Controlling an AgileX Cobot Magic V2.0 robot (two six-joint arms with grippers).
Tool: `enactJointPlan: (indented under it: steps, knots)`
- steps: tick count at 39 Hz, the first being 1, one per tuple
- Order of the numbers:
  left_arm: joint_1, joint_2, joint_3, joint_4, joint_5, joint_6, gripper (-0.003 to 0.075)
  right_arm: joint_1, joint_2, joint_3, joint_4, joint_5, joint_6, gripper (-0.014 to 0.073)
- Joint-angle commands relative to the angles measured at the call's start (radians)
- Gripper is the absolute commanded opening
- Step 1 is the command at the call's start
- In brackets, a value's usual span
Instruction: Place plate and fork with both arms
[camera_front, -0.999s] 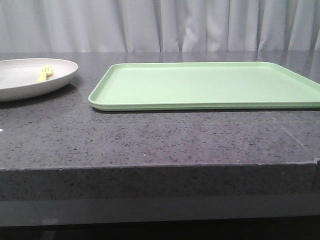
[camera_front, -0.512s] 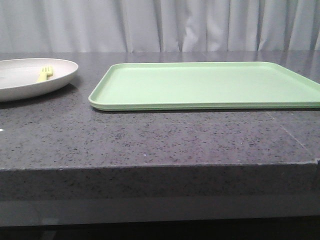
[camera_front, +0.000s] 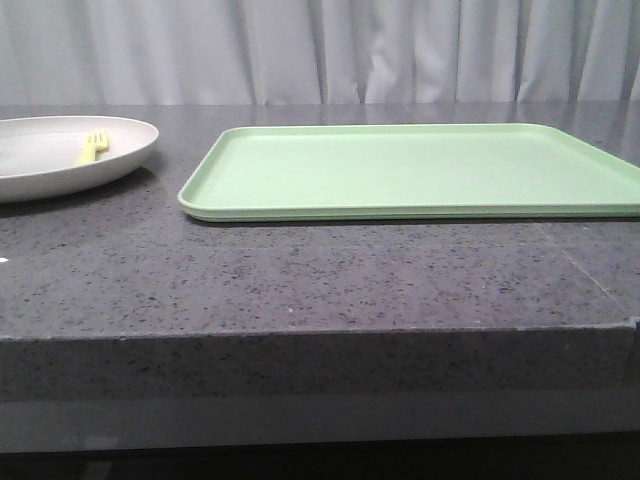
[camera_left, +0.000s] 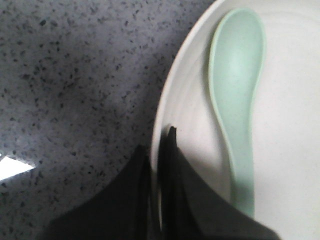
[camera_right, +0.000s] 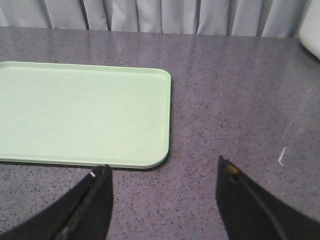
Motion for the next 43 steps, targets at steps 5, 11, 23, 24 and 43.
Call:
enactJointPlan:
  steps: [5,11,23,24,43]
  knots:
    - [-0.005,-0.052,-0.031,-0.004,-0.03,0.061,-0.0018,-0.002,0.018,-0.029,0.002,-0.08,-0.003,0.0477]
    - [-0.018,-0.076,-0.046,-0.006,-0.012,0.062,-0.0018,-0.002,0.018,-0.029,0.002,-0.08,-0.003,0.0477]
    - [-0.112,-0.076,-0.253,-0.009,0.163,0.063,-0.0018,-0.002,0.018,-0.029,0.002,-0.08,-0.003,0.0477]
    - [-0.119,-0.076,-0.267,-0.012,0.168,0.063,-0.0018,-0.002,0.018,-0.029,0.002,-0.08,-0.003,0.0477]
    - [-0.367,-0.004,-0.4,-0.118,0.089,-0.005,-0.0018,-0.002,0.018,-0.029,0.002,-0.08,-0.003,0.0477]
